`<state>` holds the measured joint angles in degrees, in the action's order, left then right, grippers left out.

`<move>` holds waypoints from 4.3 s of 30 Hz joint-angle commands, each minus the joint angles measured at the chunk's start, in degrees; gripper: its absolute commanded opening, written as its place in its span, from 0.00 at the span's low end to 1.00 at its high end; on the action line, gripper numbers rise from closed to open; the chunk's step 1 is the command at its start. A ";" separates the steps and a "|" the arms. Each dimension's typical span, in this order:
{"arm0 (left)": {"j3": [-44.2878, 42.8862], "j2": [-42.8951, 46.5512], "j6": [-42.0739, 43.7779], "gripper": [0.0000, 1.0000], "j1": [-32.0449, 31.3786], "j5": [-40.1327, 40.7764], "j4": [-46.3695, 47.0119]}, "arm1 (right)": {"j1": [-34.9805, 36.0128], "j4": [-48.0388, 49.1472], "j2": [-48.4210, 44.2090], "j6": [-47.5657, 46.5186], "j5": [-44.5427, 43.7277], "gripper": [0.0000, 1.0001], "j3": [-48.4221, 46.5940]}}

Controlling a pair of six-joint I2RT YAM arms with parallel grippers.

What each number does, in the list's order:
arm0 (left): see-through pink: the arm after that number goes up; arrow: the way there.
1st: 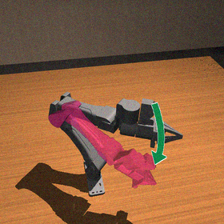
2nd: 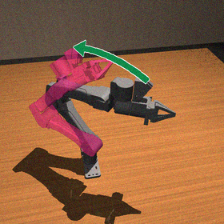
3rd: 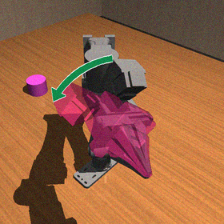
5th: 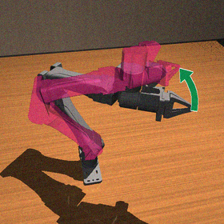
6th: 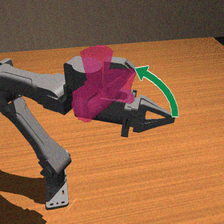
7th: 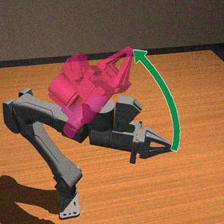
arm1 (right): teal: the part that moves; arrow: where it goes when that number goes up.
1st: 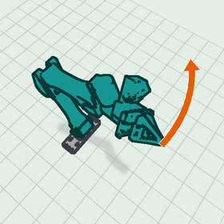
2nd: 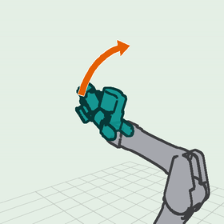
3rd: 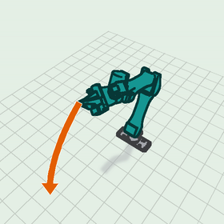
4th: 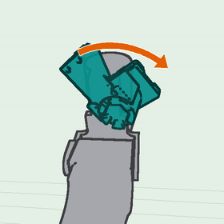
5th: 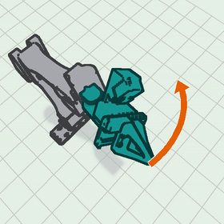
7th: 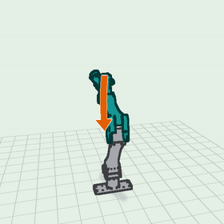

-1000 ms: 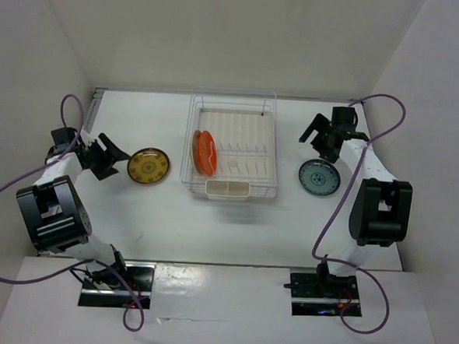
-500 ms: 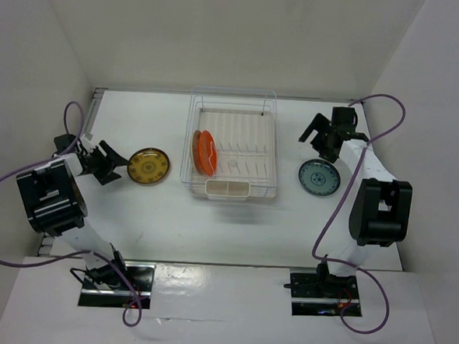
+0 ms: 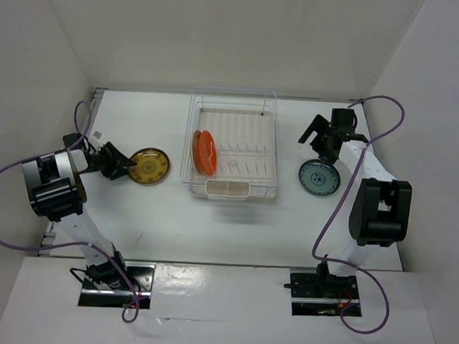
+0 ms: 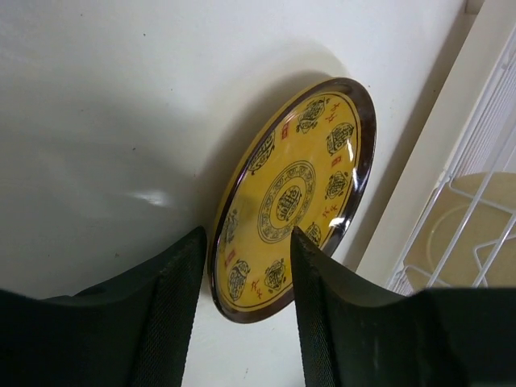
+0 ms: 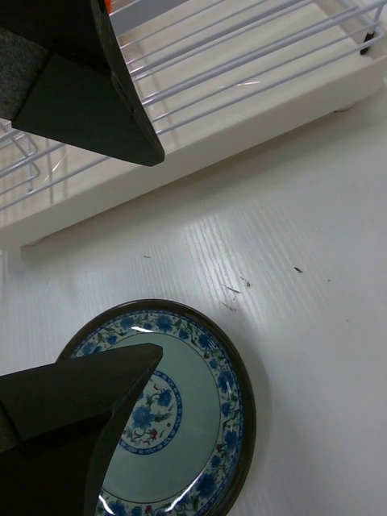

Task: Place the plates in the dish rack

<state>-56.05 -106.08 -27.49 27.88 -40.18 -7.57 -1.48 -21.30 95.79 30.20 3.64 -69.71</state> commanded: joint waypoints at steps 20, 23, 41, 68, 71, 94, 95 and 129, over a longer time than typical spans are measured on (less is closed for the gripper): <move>-8.10 1.13 4.45 0.00 -2.47 5.35 -4.53 | 0.33 2.05 -2.10 0.30 -1.35 1.00 -0.16; -13.46 6.93 5.07 0.00 -4.14 10.45 -8.76 | 0.33 2.05 -2.10 0.30 -1.35 1.00 -0.69; -59.24 14.95 9.56 0.00 -38.92 52.70 -46.37 | 0.33 2.05 -0.95 0.30 0.84 1.00 -1.83; -76.75 -6.24 -0.28 0.00 -74.20 100.56 -70.39 | 0.33 1.00 -1.57 -0.75 0.84 1.00 -0.78; -76.05 -7.64 -1.52 0.00 -74.20 100.04 -70.39 | 0.33 1.00 -1.57 -0.75 0.84 1.00 -1.30; -74.99 -12.57 -6.35 0.00 -74.20 94.32 -70.39 | 0.33 0.47 -0.43 -0.75 1.37 1.00 -1.30; -74.99 -13.18 -6.35 0.00 -74.20 94.32 -70.39 | 0.33 0.47 -0.43 -0.75 1.37 1.00 -1.30; -75.43 -9.85 -6.44 0.00 -72.18 95.03 -70.39 | 0.33 0.47 2.30 -0.75 2.95 1.00 -2.27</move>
<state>-130.15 -118.10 -33.43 -44.05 52.40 -77.25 -1.48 -21.50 97.76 29.98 6.50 -70.22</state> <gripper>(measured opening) 0.017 0.999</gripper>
